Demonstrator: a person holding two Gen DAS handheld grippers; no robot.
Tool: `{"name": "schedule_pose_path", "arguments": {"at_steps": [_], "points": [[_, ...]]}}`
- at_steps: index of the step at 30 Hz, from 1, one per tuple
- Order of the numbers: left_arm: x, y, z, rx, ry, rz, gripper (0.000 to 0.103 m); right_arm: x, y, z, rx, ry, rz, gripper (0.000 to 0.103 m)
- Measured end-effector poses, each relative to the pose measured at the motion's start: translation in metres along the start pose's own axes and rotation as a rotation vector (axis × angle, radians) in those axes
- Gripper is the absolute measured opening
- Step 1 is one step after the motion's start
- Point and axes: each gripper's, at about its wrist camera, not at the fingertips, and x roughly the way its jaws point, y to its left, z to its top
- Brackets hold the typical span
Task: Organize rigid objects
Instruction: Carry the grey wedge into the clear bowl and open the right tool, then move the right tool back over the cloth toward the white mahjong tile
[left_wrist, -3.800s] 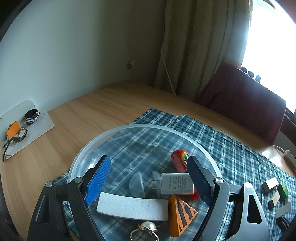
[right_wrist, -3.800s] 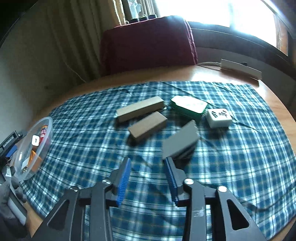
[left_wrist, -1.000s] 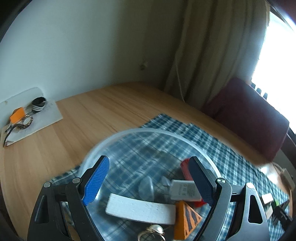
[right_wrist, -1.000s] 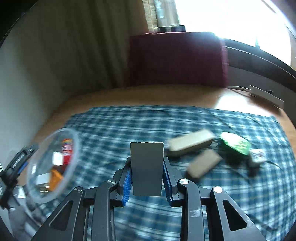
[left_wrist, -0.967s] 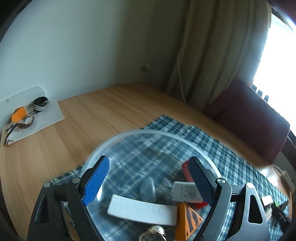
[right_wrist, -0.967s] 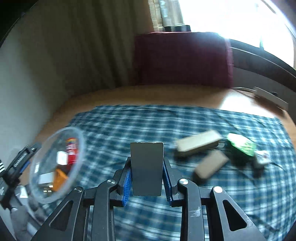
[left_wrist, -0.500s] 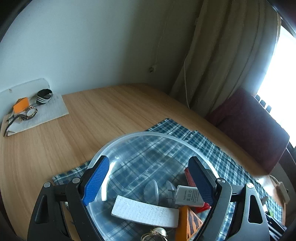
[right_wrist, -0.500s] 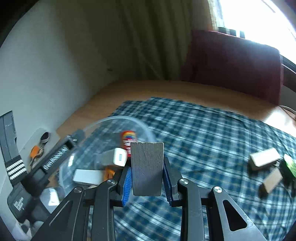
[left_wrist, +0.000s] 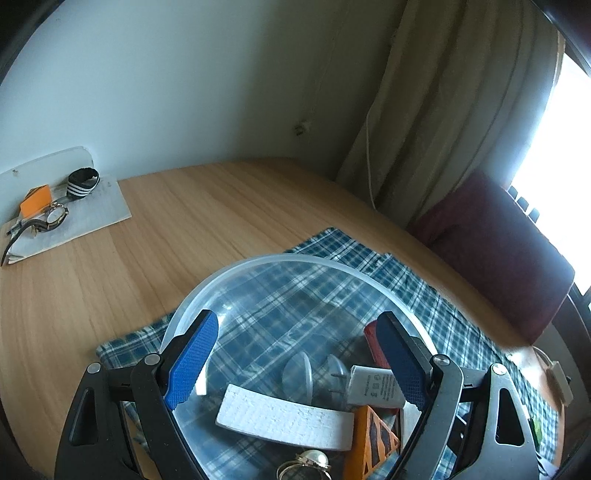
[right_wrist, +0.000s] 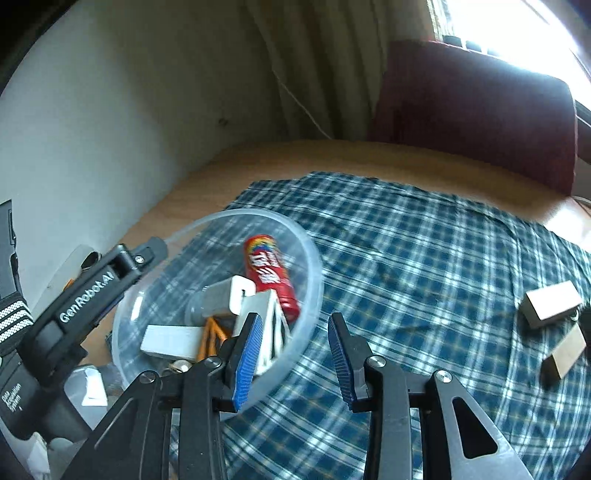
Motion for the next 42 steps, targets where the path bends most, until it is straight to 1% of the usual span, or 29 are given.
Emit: {"name": "schedule_pose_path", "arguments": {"at_steps": [3,5,7,13,15,26,33,41,42], "points": [[0.000,0.000,0.000,0.000,0.002,0.000,0.088,0.001,-0.006,-0.002,0.012,0.007,-0.009,0.040],[0.001,-0.001,-0.001,0.002,0.006,-0.003,0.090,0.001,-0.009,-0.005,0.022,0.010,-0.015,0.042],[0.001,-0.002,-0.001,0.004,0.009,-0.007,0.092,-0.003,-0.011,-0.008,0.030,0.007,-0.021,0.048],[0.002,-0.005,-0.002,0.019,0.016,-0.013,0.092,-0.013,-0.021,-0.013,0.069,-0.017,-0.047,0.060],[0.003,-0.006,-0.002,0.025,0.019,-0.014,0.092,-0.017,-0.028,-0.015,0.087,-0.023,-0.055,0.063],[0.003,-0.009,-0.004,0.045,0.019,-0.012,0.092,-0.030,-0.061,-0.024,0.163,-0.029,-0.110,0.064],[0.002,-0.013,-0.006,0.063,0.005,0.001,0.092,-0.050,-0.092,-0.036,0.212,-0.048,-0.164,0.066],[-0.005,-0.019,-0.008,0.098,-0.040,0.028,0.092,-0.087,-0.139,-0.051,0.281,-0.113,-0.287,0.068],[-0.005,-0.020,-0.008,0.102,-0.045,0.030,0.092,-0.092,-0.144,-0.052,0.289,-0.122,-0.303,0.069]]}}
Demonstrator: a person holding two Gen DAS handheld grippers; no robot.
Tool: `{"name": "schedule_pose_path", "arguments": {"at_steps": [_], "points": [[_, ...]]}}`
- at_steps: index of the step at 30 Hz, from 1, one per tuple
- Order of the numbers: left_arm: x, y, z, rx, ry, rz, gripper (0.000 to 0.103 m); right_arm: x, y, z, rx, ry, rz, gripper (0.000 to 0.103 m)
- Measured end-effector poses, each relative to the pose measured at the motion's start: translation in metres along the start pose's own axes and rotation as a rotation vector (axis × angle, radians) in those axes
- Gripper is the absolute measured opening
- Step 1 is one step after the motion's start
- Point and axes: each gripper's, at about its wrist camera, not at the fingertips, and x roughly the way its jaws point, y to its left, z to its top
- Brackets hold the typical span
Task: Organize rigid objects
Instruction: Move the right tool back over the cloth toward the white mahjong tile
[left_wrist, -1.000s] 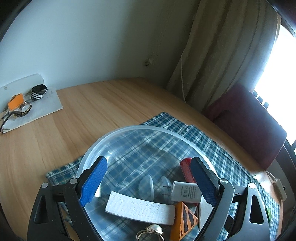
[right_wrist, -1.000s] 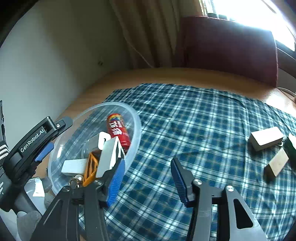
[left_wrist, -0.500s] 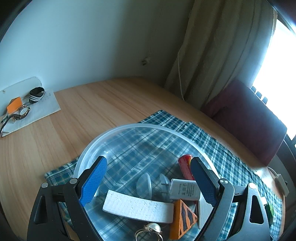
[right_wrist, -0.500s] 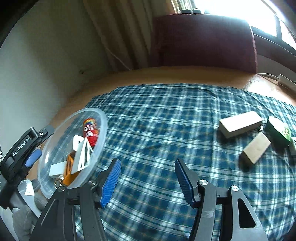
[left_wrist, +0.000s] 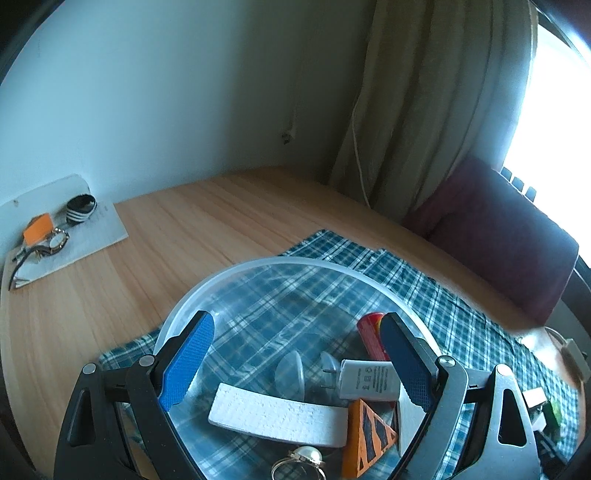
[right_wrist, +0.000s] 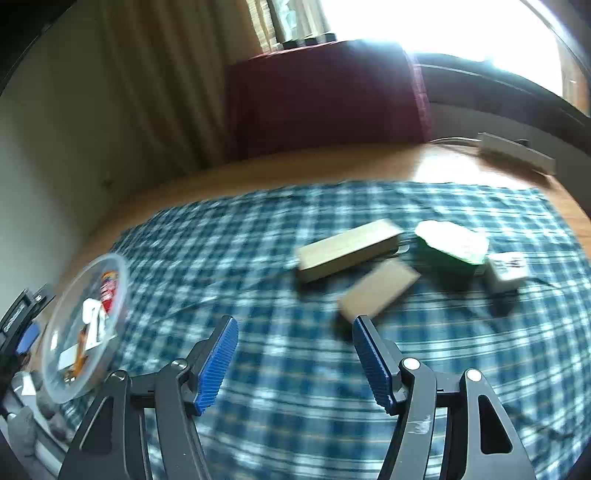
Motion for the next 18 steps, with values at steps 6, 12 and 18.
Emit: {"name": "schedule_pose_path", "arguments": {"at_steps": [6,12,18], "points": [[-0.005,-0.007,-0.001,0.029,-0.022,0.019,0.092,-0.006,-0.039,0.005,0.066,-0.036,-0.087,0.071],[-0.015,-0.018,-0.004,0.059,-0.038,0.012,0.092,-0.017,-0.079,0.004,0.110,-0.041,-0.161,0.071],[-0.027,-0.041,-0.013,0.111,-0.031,-0.035,0.092,-0.017,-0.106,0.008,0.128,-0.023,-0.188,0.071]]}}
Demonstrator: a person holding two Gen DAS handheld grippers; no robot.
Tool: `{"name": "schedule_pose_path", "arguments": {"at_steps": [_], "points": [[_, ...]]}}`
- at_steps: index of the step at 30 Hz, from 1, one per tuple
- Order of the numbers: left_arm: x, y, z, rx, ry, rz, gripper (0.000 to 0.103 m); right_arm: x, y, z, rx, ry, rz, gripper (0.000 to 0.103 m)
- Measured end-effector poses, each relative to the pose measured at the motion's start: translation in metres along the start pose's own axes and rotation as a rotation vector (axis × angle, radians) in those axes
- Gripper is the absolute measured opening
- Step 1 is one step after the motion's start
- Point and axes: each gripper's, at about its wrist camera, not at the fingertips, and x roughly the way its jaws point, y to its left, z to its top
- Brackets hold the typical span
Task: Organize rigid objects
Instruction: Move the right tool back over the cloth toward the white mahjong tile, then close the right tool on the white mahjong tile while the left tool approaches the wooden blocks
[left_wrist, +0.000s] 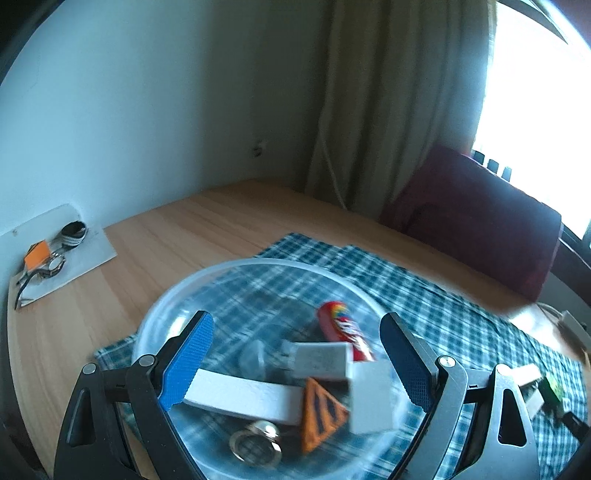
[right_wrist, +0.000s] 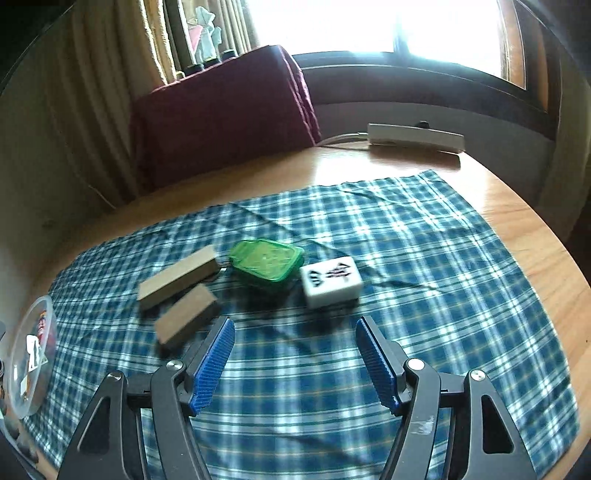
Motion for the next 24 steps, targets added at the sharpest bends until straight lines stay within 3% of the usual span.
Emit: {"name": "schedule_pose_path", "arguments": {"at_steps": [13,19,24], "points": [[-0.013,-0.046,-0.007,0.077,0.035,-0.089,0.092,0.030,-0.017,0.023,-0.054,0.047,-0.027,0.071],[-0.011,-0.074,-0.016,0.175,0.079,-0.126,0.094,0.049,-0.015,0.028,-0.077,0.092,-0.015,0.071],[-0.009,-0.099,-0.024,0.224,0.121,-0.189,0.094,0.050,-0.016,0.029,-0.086,0.082,-0.023,0.052]]}}
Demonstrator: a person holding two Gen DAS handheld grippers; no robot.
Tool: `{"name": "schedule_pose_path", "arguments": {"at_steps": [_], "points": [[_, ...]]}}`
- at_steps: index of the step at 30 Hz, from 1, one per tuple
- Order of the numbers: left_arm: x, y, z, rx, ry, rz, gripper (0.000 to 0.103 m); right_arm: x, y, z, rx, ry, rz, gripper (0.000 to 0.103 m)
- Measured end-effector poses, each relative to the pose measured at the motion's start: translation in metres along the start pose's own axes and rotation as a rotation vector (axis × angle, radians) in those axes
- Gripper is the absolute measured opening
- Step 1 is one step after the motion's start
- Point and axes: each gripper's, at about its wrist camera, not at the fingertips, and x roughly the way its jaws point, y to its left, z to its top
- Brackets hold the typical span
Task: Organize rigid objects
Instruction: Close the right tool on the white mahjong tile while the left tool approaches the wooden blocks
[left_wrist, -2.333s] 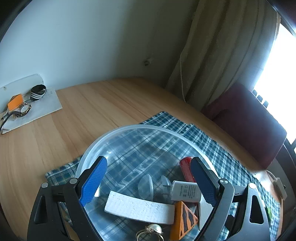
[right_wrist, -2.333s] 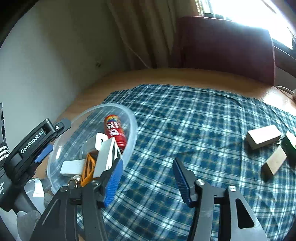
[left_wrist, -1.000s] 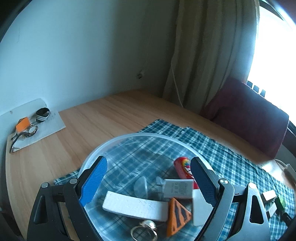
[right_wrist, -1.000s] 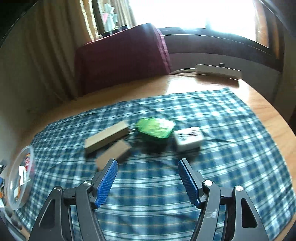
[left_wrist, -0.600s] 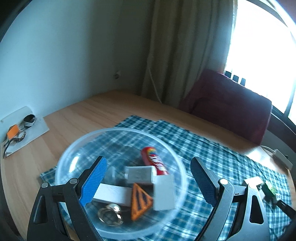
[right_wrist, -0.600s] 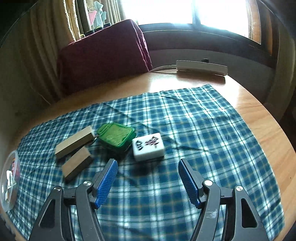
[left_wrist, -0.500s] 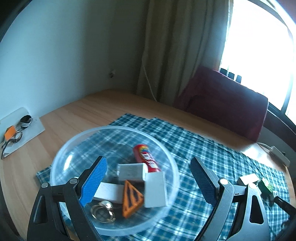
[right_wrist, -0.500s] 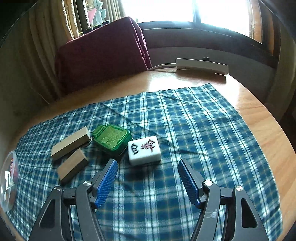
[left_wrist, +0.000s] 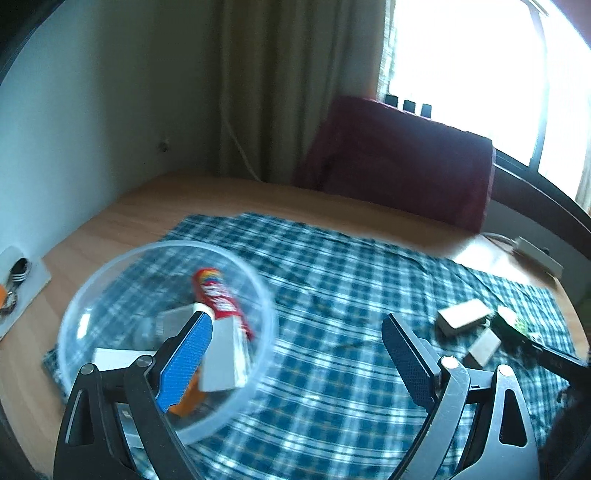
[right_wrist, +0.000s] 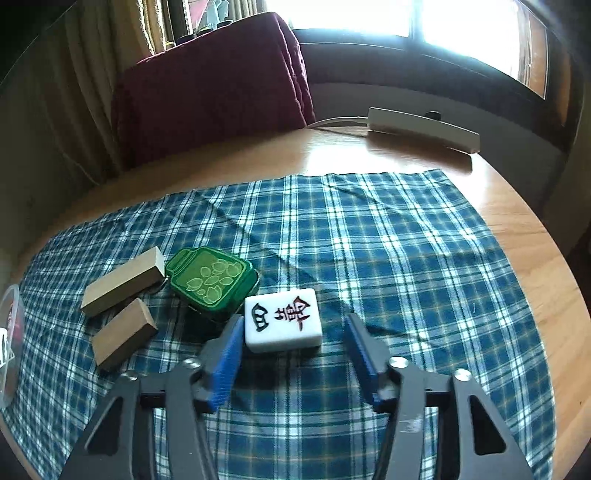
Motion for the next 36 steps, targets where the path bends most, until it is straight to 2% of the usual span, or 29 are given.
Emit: {"name": "schedule_pose_path", "arguments": {"at_steps": [3,8,13,22,32,36], "points": [[0.009,-0.019,-0.001,0.029,0.036,-0.031,0.094,0.000,-0.007,0.001,0.010,-0.005,0.003,0.043],[0.024,-0.053,-0.005,0.087,0.118,-0.103,0.094,-0.002,-0.013,0.001,0.019,-0.008,0.011,0.042],[0.033,-0.087,-0.011,0.163,0.160,-0.152,0.094,-0.002,-0.011,-0.003,0.000,-0.014,-0.012,0.042],[0.060,-0.137,-0.021,0.282,0.247,-0.193,0.094,-0.005,-0.006,-0.010,-0.007,-0.022,-0.037,0.042],[0.087,-0.164,-0.023,0.300,0.315,-0.219,0.094,-0.005,-0.007,-0.011,-0.011,-0.022,-0.035,0.042],[0.093,-0.171,-0.024,0.301,0.312,-0.226,0.094,-0.005,-0.007,-0.010,-0.012,-0.022,-0.034,0.042]]}}
